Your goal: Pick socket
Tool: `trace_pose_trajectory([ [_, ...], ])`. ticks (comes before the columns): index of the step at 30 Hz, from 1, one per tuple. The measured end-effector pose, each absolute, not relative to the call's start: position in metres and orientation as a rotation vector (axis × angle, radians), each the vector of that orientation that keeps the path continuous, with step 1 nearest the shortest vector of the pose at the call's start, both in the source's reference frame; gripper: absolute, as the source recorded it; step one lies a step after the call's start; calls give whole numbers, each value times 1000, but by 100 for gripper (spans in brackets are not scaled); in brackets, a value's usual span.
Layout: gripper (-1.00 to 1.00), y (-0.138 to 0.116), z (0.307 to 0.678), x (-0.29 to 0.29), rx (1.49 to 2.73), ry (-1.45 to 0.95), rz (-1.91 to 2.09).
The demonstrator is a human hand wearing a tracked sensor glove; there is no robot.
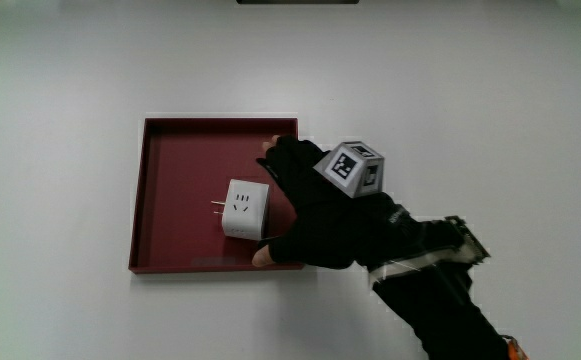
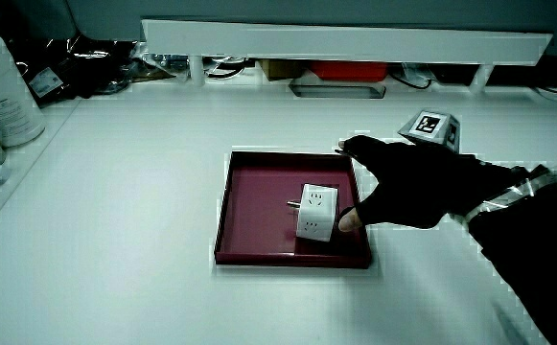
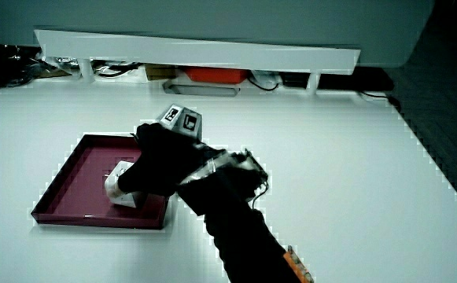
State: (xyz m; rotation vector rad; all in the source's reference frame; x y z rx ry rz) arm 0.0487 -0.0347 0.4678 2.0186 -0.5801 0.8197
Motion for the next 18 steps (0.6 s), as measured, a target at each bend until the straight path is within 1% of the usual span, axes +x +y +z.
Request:
trace_pose_trajectory([
  [2, 0, -36, 477, 45, 2005, -563, 817],
  [4, 0, -37, 481, 42, 2017, -548, 805],
  [9, 0, -35, 496, 35, 1983, -535, 806],
  [18, 0, -32, 516, 27, 1993, -500, 801],
])
